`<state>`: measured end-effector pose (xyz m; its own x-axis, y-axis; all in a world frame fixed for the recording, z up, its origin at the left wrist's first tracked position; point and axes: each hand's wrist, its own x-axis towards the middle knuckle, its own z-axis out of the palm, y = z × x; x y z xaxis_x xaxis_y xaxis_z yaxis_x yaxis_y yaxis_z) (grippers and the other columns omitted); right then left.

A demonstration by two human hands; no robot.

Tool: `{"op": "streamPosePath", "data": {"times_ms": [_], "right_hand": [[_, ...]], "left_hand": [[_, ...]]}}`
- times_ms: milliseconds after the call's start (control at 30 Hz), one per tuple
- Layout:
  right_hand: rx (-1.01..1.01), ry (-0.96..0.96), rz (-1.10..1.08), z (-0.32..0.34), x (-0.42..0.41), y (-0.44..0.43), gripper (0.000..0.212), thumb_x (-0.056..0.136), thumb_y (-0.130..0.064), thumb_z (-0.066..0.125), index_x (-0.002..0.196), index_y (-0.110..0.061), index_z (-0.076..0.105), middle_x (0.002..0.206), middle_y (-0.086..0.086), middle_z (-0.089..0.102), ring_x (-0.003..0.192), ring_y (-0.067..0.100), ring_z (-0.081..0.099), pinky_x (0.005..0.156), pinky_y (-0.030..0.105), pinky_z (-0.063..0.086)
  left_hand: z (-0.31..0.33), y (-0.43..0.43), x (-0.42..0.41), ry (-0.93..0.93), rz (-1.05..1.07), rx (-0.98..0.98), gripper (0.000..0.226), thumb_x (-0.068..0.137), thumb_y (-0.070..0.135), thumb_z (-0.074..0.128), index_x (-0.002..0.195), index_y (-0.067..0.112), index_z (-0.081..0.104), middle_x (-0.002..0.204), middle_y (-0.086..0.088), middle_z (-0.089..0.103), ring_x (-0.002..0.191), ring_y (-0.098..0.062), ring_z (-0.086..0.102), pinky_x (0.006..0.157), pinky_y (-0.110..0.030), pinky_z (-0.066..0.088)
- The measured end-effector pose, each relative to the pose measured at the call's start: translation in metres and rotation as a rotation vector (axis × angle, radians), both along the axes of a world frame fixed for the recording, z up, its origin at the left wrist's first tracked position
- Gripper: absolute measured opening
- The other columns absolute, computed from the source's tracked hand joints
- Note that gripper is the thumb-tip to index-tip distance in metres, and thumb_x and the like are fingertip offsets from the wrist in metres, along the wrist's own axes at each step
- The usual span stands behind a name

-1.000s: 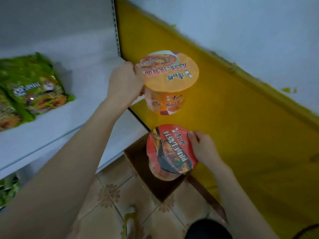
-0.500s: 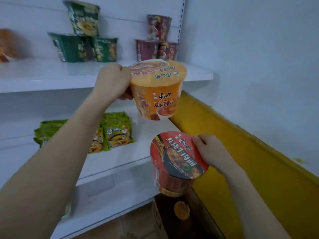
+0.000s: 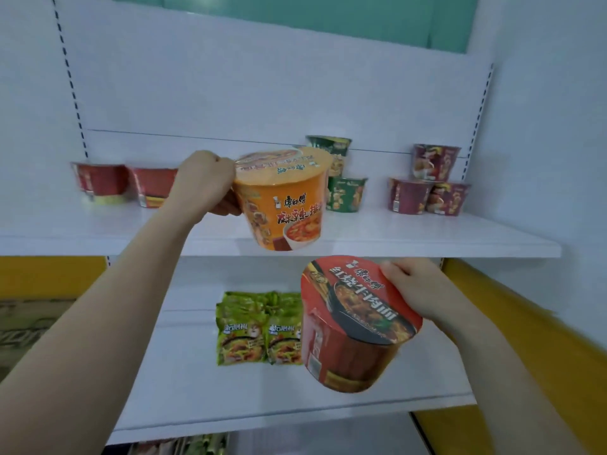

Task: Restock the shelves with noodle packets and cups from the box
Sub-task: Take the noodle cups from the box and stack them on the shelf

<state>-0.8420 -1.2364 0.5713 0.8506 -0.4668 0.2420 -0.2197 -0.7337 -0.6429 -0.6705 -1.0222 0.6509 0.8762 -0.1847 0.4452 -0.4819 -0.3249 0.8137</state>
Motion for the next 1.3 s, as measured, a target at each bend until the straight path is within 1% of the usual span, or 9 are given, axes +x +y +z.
{"op": "streamPosePath", "data": {"times_ms": [167, 267, 467, 533, 667, 867, 1067, 1167, 1300], "right_hand": [[0.052, -0.049, 0.052, 0.026, 0.067, 0.054, 0.044, 0.097, -0.033, 0.040, 0.088, 0.003, 0.063, 0.087, 0.017, 0.067, 0.080, 0.029, 0.063, 0.067, 0.035, 0.048], [0.094, -0.080, 0.078, 0.043, 0.101, 0.079, 0.040, 0.098, -0.033, 0.039, 0.082, -0.002, 0.060, 0.083, 0.013, 0.066, 0.067, 0.023, 0.061, 0.053, 0.028, 0.043], [0.102, -0.117, 0.168, 0.076, 0.181, 0.125, 0.035, 0.098, -0.027, 0.040, 0.074, -0.008, 0.056, 0.067, 0.006, 0.057, 0.049, 0.014, 0.051, 0.029, 0.009, 0.029], [0.120, -0.115, 0.216, 0.084, 0.206, 0.138, 0.033, 0.099, -0.026, 0.039, 0.076, -0.008, 0.055, 0.068, 0.005, 0.056, 0.050, 0.014, 0.052, 0.028, 0.008, 0.028], [0.149, -0.098, 0.313, 0.096, 0.258, 0.156, 0.032, 0.098, -0.021, 0.040, 0.074, -0.006, 0.054, 0.066, 0.008, 0.054, 0.049, 0.018, 0.051, 0.029, 0.013, 0.037], [0.214, -0.119, 0.372, 0.121, 0.345, 0.153, 0.029, 0.095, -0.018, 0.041, 0.072, -0.005, 0.053, 0.065, 0.012, 0.053, 0.049, 0.025, 0.055, 0.033, 0.024, 0.049], [0.319, -0.184, 0.414, 0.152, 0.430, 0.151, 0.026, 0.096, -0.009, 0.038, 0.073, -0.001, 0.047, 0.065, 0.015, 0.053, 0.041, 0.026, 0.057, 0.028, 0.025, 0.045], [0.345, -0.173, 0.459, 0.163, 0.465, 0.158, 0.027, 0.090, 0.004, 0.037, 0.066, 0.001, 0.048, 0.064, 0.016, 0.055, 0.044, 0.030, 0.058, 0.035, 0.036, 0.051], [0.377, -0.132, 0.495, 0.170, 0.505, 0.166, 0.024, 0.085, 0.012, 0.037, 0.065, 0.006, 0.051, 0.067, 0.022, 0.058, 0.060, 0.035, 0.060, 0.063, 0.051, 0.057]], "left_hand": [[0.015, 0.076, 0.051, -0.010, 0.112, -0.020, 0.024, 0.083, 0.009, 0.034, 0.080, -0.004, 0.054, 0.067, -0.028, 0.064, 0.050, -0.029, 0.066, 0.051, -0.036, 0.055], [0.016, 0.118, 0.075, -0.012, 0.191, 0.019, 0.028, 0.081, 0.009, 0.034, 0.080, -0.008, 0.058, 0.066, -0.026, 0.065, 0.040, -0.023, 0.063, 0.040, -0.026, 0.052], [0.013, 0.197, 0.112, 0.002, 0.373, 0.026, 0.030, 0.081, 0.010, 0.035, 0.078, -0.008, 0.058, 0.064, -0.022, 0.066, 0.064, -0.036, 0.068, 0.067, -0.039, 0.055], [0.012, 0.214, 0.122, 0.019, 0.419, 0.014, 0.031, 0.081, 0.009, 0.035, 0.083, -0.010, 0.059, 0.064, -0.022, 0.066, 0.065, -0.036, 0.068, 0.065, -0.037, 0.054], [0.010, 0.236, 0.144, 0.041, 0.499, 0.005, 0.031, 0.081, 0.008, 0.035, 0.083, -0.012, 0.059, 0.064, -0.023, 0.066, 0.059, -0.031, 0.067, 0.051, -0.028, 0.051], [0.014, 0.246, 0.186, 0.058, 0.591, 0.003, 0.031, 0.081, 0.008, 0.037, 0.074, -0.012, 0.060, 0.056, -0.020, 0.066, 0.060, -0.036, 0.067, 0.052, -0.029, 0.050], [0.018, 0.238, 0.222, 0.080, 0.665, -0.004, 0.031, 0.085, 0.006, 0.036, 0.078, -0.012, 0.059, 0.063, -0.024, 0.065, 0.057, -0.034, 0.064, 0.048, -0.027, 0.048], [0.016, 0.237, 0.237, 0.091, 0.697, 0.002, 0.030, 0.086, 0.008, 0.036, 0.080, -0.011, 0.058, 0.056, -0.022, 0.064, 0.055, -0.034, 0.064, 0.048, -0.028, 0.048], [0.017, 0.236, 0.254, 0.089, 0.722, 0.010, 0.029, 0.087, 0.007, 0.036, 0.081, -0.011, 0.058, 0.054, -0.021, 0.062, 0.055, -0.035, 0.064, 0.049, -0.029, 0.050]]}}
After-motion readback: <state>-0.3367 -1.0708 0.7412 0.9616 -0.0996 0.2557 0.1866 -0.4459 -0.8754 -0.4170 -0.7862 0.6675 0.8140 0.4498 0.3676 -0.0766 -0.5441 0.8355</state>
